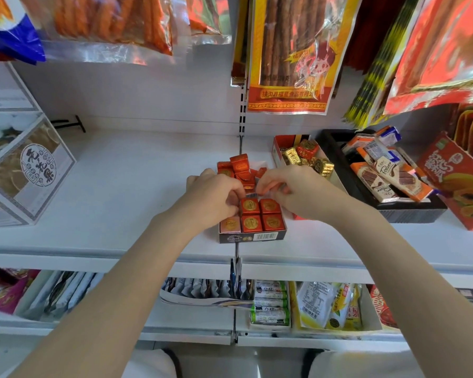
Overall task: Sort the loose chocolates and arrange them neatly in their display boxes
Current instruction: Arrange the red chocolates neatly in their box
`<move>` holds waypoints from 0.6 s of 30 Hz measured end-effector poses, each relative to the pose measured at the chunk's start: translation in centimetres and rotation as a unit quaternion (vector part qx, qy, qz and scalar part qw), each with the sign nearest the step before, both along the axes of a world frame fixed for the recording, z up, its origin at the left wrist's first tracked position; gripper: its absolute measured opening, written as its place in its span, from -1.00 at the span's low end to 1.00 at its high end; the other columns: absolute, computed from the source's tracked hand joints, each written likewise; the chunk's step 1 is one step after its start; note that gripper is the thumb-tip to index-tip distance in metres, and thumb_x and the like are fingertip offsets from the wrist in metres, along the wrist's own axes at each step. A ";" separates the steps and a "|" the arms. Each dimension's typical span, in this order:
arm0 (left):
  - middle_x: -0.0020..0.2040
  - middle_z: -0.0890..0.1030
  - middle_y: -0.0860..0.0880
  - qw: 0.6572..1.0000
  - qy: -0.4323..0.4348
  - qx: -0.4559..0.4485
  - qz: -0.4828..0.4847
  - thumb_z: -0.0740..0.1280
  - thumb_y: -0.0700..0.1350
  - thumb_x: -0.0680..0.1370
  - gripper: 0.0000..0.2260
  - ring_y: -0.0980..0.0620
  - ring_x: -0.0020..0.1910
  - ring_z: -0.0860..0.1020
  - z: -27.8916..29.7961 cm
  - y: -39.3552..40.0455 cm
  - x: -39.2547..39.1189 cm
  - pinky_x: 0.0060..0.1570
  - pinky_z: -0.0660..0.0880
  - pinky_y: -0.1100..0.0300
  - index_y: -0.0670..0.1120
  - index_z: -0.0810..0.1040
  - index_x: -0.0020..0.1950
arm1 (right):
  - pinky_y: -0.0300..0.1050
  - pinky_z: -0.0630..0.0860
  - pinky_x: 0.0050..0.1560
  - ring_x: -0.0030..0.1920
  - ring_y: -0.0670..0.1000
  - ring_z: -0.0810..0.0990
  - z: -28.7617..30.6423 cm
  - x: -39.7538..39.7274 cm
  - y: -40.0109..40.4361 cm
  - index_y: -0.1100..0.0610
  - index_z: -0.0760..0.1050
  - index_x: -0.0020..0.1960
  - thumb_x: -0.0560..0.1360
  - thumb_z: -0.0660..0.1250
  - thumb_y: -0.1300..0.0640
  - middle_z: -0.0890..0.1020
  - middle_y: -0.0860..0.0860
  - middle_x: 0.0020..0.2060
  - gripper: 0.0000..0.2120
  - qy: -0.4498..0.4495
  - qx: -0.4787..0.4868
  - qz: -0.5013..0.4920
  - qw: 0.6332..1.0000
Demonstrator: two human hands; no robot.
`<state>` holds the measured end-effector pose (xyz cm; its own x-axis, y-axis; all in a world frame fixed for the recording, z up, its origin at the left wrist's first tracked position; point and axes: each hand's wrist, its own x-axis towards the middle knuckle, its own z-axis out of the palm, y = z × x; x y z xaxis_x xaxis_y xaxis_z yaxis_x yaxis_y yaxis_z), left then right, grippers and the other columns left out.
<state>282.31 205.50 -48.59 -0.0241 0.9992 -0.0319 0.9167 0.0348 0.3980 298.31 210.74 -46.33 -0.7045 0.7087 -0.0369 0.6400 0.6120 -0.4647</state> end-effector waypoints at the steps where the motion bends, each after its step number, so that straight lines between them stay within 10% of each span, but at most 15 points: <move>1: -0.07 0.58 0.08 1.000 0.000 0.002 -0.001 0.35 -0.11 0.46 -0.85 0.00 0.13 0.41 -0.1 0.1 0.1 0.11 0.23 0.09 0.09 0.58 -0.01 | -0.51 0.32 -0.19 -0.02 -0.18 0.43 0.0 0.0 0.0 0.08 0.53 0.12 0.54 0.15 0.30 0.55 -0.08 0.01 -0.74 -0.009 0.003 0.005 1.000; 18: 0.21 0.54 0.06 0.997 -0.016 -0.053 -0.050 0.15 -0.21 0.57 -0.69 0.00 0.22 0.44 0.4 -0.3 0.0 0.32 0.26 -0.04 0.09 0.50 0.21 | -0.41 0.40 0.00 0.06 -0.07 0.51 1.0 0.3 1.0 0.09 0.56 0.04 0.51 0.08 0.38 0.59 -0.04 0.04 -0.65 0.014 0.050 -0.082 0.995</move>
<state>282.32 205.22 -48.18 0.0779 0.9876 -0.1366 0.9046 -0.0124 0.4261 298.56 211.74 -45.36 -0.5789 0.8134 0.0577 0.7225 0.5445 -0.4261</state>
